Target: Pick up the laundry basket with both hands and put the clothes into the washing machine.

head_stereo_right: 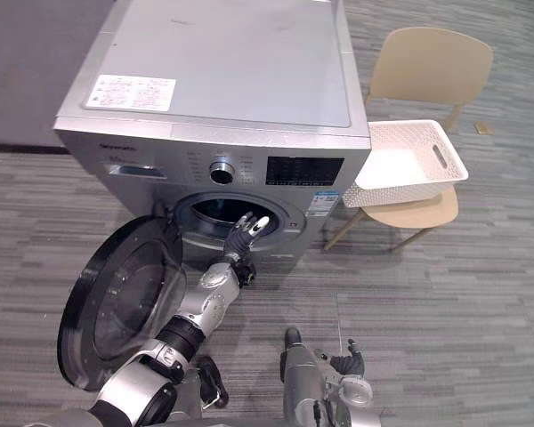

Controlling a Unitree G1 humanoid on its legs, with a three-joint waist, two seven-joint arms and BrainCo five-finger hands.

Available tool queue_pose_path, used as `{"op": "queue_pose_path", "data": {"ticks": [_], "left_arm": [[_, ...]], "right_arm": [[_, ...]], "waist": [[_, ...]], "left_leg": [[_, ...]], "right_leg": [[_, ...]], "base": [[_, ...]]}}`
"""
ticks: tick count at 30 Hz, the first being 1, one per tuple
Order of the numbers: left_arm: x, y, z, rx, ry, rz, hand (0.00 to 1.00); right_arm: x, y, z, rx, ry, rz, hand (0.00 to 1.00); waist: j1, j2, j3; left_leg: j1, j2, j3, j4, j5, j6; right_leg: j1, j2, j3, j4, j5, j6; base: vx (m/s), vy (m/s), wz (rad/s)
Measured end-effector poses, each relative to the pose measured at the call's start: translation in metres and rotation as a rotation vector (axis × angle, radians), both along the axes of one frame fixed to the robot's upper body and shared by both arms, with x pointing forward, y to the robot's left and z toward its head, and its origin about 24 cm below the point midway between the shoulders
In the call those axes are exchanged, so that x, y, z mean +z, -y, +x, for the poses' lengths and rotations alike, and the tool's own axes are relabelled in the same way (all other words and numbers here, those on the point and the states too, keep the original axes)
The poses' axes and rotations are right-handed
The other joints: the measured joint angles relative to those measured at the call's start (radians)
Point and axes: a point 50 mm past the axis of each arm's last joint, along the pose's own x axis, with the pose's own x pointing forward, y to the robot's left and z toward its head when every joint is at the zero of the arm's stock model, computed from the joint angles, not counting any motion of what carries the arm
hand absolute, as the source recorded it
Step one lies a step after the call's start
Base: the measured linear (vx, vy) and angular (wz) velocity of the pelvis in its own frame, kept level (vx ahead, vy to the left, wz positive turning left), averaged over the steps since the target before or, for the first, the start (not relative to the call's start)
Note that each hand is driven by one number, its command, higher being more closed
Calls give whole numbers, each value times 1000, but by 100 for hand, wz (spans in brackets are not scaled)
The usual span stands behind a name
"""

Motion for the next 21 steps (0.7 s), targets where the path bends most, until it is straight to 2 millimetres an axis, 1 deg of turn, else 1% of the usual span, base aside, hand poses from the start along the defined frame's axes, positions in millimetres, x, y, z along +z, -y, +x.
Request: {"op": "queue_pose_path", "data": {"ticks": [1,2,3,4,5,6,7,9,10,11,12,13,14,15,16,17,18,20,21], "left_arm": [[3,-2,1,0,17,9,0],[11,-11,4,3,79,78,0],[20,-16,7,4,133,119,0],[31,-23,10,11,192,152,0],[42,-28,12,17,249,180,0],[55,-36,13,28,324,247,0],[61,-40,14,38,359,277,0],[83,-67,17,135,465,372,0],[86,-74,18,163,479,398,0],[91,-89,19,217,504,441,0],[97,-106,20,280,522,489,0],[100,-115,20,315,528,517,0],[105,-136,19,394,537,577,0],[109,-147,19,434,541,613,0],[118,-172,16,509,556,699,0],[123,-187,15,545,558,758,0],[124,-196,14,564,547,810,0],[129,-225,11,619,498,949,0],[131,-231,10,631,491,975,0]], "right_arm": [[0,-1,1,3,3,2,0],[5,1,13,11,32,-9,0],[8,1,19,16,50,-11,0],[10,2,24,19,69,-16,0],[12,5,27,18,78,-24,0],[13,11,27,16,83,-42,0],[13,13,27,14,84,-47,0],[17,28,28,14,100,-90,0],[17,31,28,12,103,-97,0],[15,36,24,1,94,-108,0],[13,41,19,-13,73,-114,0],[11,42,17,-11,63,-118,0],[9,43,14,-6,47,-120,0],[8,43,13,-6,42,-119,0],[8,43,11,-5,40,-119,0],[7,43,10,-2,37,-115,0],[7,43,9,3,36,-110,0],[8,44,10,19,43,-114,0],[9,44,11,21,49,-115,0]], "waist": [[5,0,0],[3,46,-5],[9,52,-8],[10,51,-8],[11,44,-4],[10,43,-3],[10,43,-3],[9,47,-5],[6,48,-6],[-1,53,-9],[0,57,-13],[1,59,-14],[2,63,-16],[5,64,-17],[5,65,-17],[8,64,-17],[9,64,-17],[25,63,-18],[29,62,-19]], "left_leg": [[-11,6,-14,1,7,-16],[-52,60,-51,-18,33,-56],[-56,79,-55,-50,65,-63],[-52,80,-68,-93,112,-65],[-38,74,-78,-133,147,-73],[-15,64,-96,-176,176,-81],[-8,59,-104,-188,187,-78],[24,38,-139,-235,205,-79],[33,31,-139,-250,213,-74],[48,15,-145,-288,230,-69],[57,-2,-149,-327,248,-65],[59,-10,-151,-340,255,-65],[58,-21,-156,-364,265,-59],[57,-26,-159,-374,268,-59],[50,-36,-167,-387,271,-57],[46,-39,-172,-387,272,-55],[45,-42,-173,-387,274,-53],[45,-53,-171,-388,273,-53],[42,-55,-170,-388,273,-52]], "right_leg": [[16,7,-6,-43,-18,11],[22,61,-61,-120,24,-18],[23,89,-71,-163,55,-28],[23,106,-81,-183,69,-43],[24,111,-87,-185,74,-52],[31,115,-99,-184,79,-66],[35,114,-103,-180,77,-70],[48,110,-114,-177,72,-77],[54,106,-118,-181,71,-77],[65,95,-130,-192,71,-75],[67,83,-139,-198,70,-70],[66,82,-142,-201,70,-66],[66,75,-147,-216,75,-58],[66,71,-149,-225,79,-54],[71,63,-159,-245,88,-46],[76,61,-160,-259,96,-42],[85,59,-162,-271,102,-37],[105,49,-166,-308,118,-31],[106,47,-166,-316,123,-29]], "base": [[-103,-375,26],[-83,-316,14],[-65,-347,6],[-6,-238,-3],[7,-225,9],[16,-162,16],[36,-126,17],[44,-94,11],[22,-10,20],[0,39,33],[-2,42,35],[4,39,29],[8,31,17],[32,72,25],[38,77,21],[49,77,22],[76,76,13],[84,84,9],[51,66,4]]}}
